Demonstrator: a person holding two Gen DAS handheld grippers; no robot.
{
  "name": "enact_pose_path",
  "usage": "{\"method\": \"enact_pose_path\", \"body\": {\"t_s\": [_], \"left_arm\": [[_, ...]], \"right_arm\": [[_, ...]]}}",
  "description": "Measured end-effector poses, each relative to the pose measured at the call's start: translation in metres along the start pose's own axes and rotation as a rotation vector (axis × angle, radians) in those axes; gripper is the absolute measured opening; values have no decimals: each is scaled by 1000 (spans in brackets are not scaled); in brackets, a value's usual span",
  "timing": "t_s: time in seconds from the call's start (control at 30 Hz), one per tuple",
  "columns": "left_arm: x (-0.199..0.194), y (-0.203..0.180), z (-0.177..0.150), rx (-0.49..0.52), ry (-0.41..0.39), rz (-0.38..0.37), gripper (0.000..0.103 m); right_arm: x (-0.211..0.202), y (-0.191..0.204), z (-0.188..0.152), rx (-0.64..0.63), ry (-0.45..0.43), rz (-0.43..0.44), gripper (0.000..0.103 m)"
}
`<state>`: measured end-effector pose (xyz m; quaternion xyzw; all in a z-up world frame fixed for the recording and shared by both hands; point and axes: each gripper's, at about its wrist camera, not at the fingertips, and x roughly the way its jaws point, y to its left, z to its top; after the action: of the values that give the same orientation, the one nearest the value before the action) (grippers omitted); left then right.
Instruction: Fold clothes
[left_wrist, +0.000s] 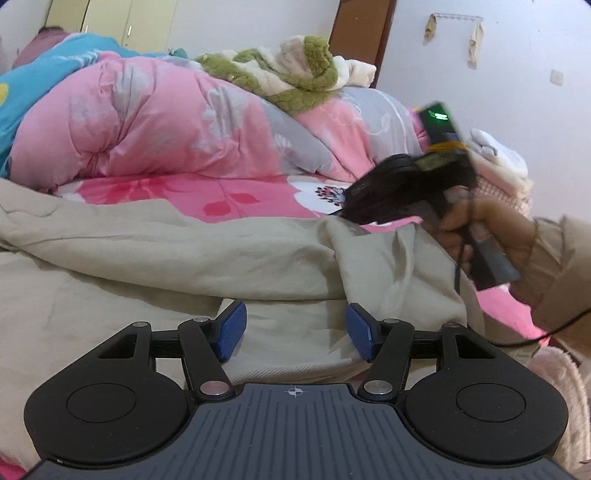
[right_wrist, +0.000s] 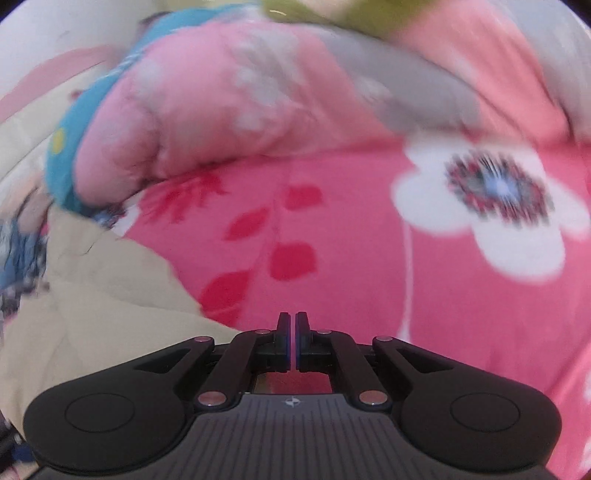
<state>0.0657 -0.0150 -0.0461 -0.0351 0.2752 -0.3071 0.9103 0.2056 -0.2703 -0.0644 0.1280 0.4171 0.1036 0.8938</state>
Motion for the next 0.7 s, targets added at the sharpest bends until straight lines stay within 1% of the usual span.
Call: {"method": "enact_pose_path", "body": {"t_s": [0.03, 0.07, 0.1, 0.13, 0.2, 0.27, 0.37, 0.43, 0.47, 0.53, 0.57, 0.7], "left_arm": [[-2, 2, 0, -14, 0, -11, 60], [-5, 4, 0, -31, -3, -28, 61], [-7, 6, 1, -46, -10, -48, 62], [-9, 6, 3, -55, -17, -63, 62], [-15, 5, 4, -66, -39, -96, 65], [-19, 0, 5, -57, -56, -118, 69], [-22, -17, 5, -6, -52, -130, 69], [-22, -27, 2, 19, -39, -125, 69], [-21, -30, 1, 27, -33, -118, 69], [-20, -35, -2, 36, -24, -99, 69], [-20, -37, -2, 37, -20, -91, 69], [-17, -39, -5, 38, -5, -63, 69]], "right_arm": [[-9, -6, -4, 30, -16, 35, 3], [-20, -9, -8, 41, -33, 69, 7], [-33, -12, -13, 46, -51, 92, 17], [-48, -14, -20, 46, -72, 107, 25], [-74, -18, -33, 47, -103, 141, 50], [-94, -25, -49, 75, -93, 195, 57], [-105, -32, -78, 144, -28, 256, 58], [-116, -30, -98, 134, -54, 277, 57], [-120, -27, -104, 126, -67, 286, 54], [-127, -21, -117, 111, -94, 302, 52], [-129, -18, -122, 102, -101, 309, 49], [-134, -6, -139, 49, -88, 328, 48]]}}
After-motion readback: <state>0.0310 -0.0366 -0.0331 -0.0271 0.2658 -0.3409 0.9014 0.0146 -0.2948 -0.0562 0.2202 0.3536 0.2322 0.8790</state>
